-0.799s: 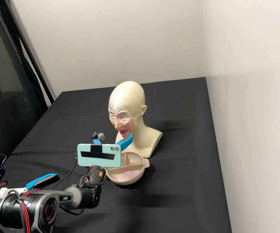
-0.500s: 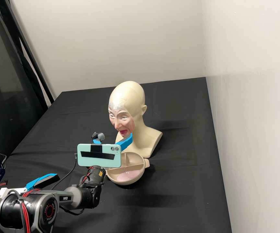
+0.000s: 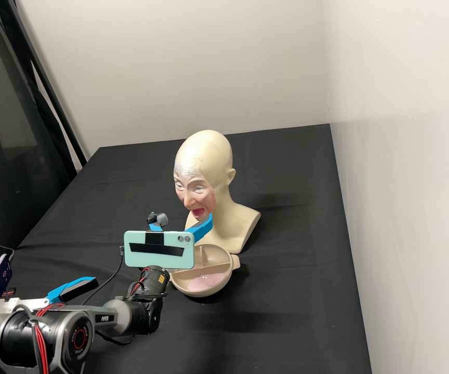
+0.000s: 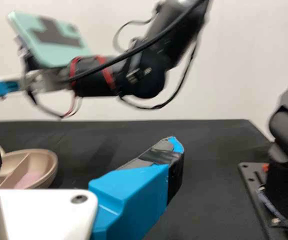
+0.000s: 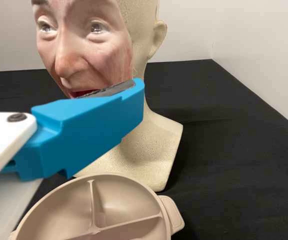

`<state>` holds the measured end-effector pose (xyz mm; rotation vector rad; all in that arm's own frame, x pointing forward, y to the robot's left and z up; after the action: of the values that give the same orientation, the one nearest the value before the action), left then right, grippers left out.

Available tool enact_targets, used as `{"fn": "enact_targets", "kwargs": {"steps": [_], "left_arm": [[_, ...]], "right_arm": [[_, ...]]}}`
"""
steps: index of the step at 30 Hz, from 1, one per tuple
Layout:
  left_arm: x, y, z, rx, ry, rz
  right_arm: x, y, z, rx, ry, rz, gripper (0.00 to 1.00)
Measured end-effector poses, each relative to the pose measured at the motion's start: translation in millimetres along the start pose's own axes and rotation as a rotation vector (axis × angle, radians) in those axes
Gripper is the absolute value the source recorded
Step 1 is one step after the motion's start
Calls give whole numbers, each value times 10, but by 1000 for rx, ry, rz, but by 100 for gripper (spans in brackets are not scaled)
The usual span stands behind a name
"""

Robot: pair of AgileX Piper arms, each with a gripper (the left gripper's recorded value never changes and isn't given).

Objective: Feed the grandma with a spoon

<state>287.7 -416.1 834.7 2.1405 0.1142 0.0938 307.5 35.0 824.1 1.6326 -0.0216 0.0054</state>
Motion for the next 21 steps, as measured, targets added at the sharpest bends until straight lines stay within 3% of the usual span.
{"fn": "enact_targets", "kwargs": {"steps": [6,12,17,21], "left_arm": [[-42,-29,-309,-39,102,-8],[-53,-81,-568,-49,188,-25],[-74,-110,-723,-59,243,-33],[-86,-114,-785,-62,265,-32]], "right_arm": [[0,0,0,0,0,0,100],[0,0,0,0,0,0,100],[0,0,0,0,0,0,100],[0,0,0,0,0,0,100]]}}
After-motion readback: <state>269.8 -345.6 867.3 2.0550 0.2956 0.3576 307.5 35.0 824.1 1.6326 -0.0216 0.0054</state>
